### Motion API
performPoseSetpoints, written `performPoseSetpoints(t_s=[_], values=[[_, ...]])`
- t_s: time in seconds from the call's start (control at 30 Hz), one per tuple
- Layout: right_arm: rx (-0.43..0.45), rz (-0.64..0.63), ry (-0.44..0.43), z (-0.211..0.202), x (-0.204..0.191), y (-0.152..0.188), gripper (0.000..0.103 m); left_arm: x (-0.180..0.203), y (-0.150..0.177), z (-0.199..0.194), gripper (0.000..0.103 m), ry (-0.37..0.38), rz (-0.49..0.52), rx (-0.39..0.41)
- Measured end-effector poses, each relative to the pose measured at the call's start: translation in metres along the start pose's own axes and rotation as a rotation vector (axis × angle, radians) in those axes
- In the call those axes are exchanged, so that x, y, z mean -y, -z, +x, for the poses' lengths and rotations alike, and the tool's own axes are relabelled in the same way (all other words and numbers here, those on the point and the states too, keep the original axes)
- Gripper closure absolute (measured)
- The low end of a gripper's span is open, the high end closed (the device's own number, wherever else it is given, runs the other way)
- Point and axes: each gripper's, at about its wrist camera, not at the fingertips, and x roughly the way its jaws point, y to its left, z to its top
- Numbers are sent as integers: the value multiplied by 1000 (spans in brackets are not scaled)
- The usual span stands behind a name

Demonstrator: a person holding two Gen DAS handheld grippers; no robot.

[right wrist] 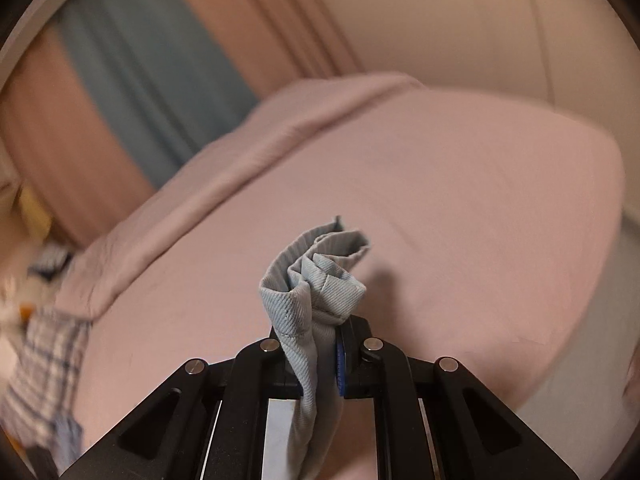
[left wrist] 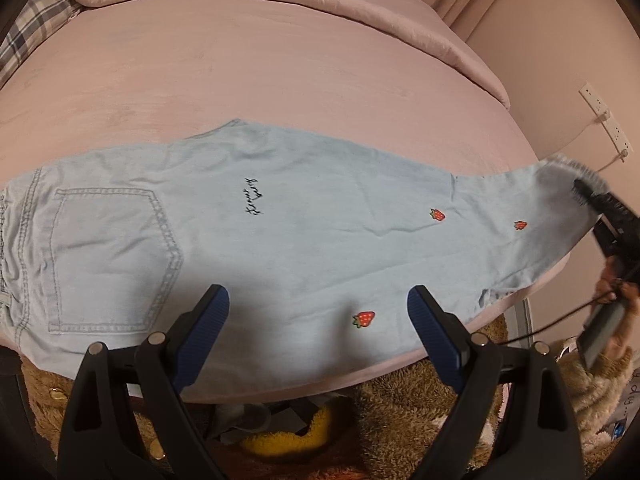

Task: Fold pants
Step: 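Grasp a leg hem with the right gripper and fold it over the other leg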

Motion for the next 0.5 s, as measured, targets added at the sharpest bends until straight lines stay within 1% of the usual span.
performPoseSetpoints(t_s=[0.1,0.13,0.23,0.27,0.33,0.4,0.43,0.5], values=[[-27,-113,-72,-7,-54,7,91,-6,-2,-4,12,-10,-6,6],[-34,-141,-93,-10,-65,12,91,-9,-3,-5,12,-15,-8,10],[-91,-235,-165,-7,-110,31,91,-16,-4,-7,12,-32,-15,11],[-125,-265,-198,-4,-127,42,91,-18,-4,-8,12,-39,-16,13],[-179,-302,-230,11,-147,54,91,-24,-5,-9,12,-48,-21,18],[-251,-341,-247,29,-165,74,91,-29,-5,-10,12,-45,-30,13],[-286,-362,-244,44,-174,81,91,-31,-5,-10,12,-45,-32,9],[-365,-406,-230,64,-188,107,91,-34,-5,-10,12,-49,-34,2]])
